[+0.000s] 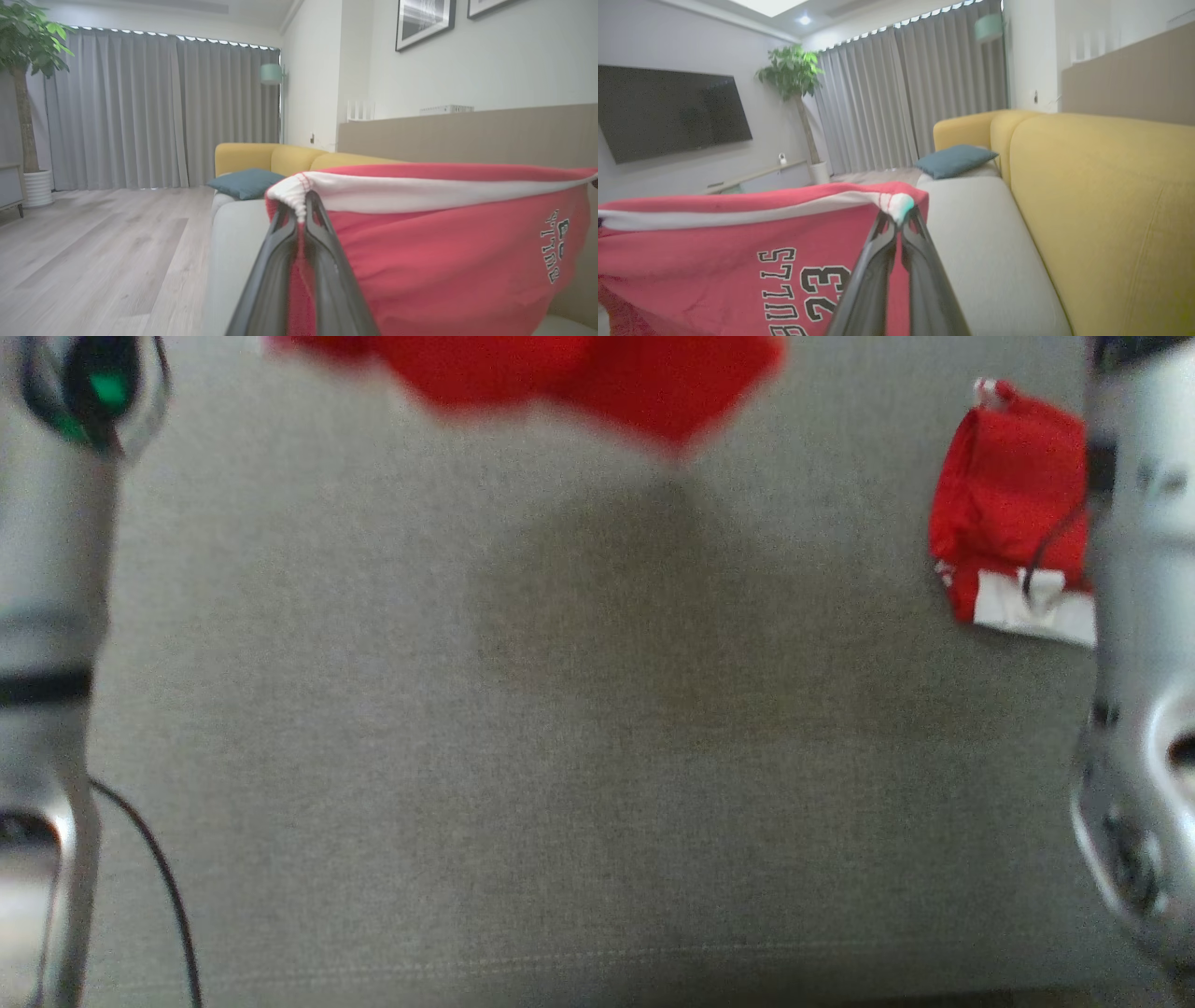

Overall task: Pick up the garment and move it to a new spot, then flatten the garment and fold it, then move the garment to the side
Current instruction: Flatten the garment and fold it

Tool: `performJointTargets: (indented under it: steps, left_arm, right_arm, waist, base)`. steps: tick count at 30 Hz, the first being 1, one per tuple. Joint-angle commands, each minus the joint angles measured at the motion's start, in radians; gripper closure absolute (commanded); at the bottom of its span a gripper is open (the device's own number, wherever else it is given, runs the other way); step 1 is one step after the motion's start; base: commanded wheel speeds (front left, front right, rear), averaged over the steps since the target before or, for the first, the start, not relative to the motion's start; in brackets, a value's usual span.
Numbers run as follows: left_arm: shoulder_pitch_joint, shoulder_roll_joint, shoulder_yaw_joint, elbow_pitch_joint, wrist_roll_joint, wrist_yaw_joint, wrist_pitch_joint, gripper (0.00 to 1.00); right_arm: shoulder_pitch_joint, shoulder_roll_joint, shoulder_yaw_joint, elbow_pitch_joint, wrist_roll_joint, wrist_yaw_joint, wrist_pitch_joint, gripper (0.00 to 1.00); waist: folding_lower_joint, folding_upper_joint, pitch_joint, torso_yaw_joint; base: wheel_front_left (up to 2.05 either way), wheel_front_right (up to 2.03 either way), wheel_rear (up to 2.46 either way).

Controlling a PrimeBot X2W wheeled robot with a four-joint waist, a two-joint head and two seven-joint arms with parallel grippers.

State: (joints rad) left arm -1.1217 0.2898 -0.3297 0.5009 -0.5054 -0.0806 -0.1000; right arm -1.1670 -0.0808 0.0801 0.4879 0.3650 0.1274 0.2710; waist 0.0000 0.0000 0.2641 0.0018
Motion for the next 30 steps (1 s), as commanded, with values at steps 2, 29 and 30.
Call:
performJointTargets:
  steps: [2, 29, 30]
  left_arm:
    - [-0.106, 0.039, 0.057, 0.03, 0.017, 0.001, -0.054, 1.0]
    - [0.445, -0.035, -0.133, -0.009, 0.09, -0.05, -0.162, 1.0]
    - [0.473, -0.03, -0.143, -0.016, 0.091, -0.05, -0.162, 1.0]
  right_arm:
    - [-0.098, 0.022, -0.027, 0.044, -0.031, 0.003, -0.09, 1.0]
    - [0.189, -0.016, 0.279, 0.616, 0.262, 0.003, -0.201, 1.0]
    - [0.213, -0.024, 0.29, 0.605, 0.275, 0.003, -0.181, 1.0]
  waist:
    - [0.0, 0.0, 0.093, -0.016]
    - [0.0, 0.0, 0.002, 0.016]
    - [0.0, 0.0, -0.016, 0.014]
  base:
    - [0.0, 0.0, 0.0]
    - [0.0, 0.0, 0.0]
    - [0.0, 0.0, 0.0]
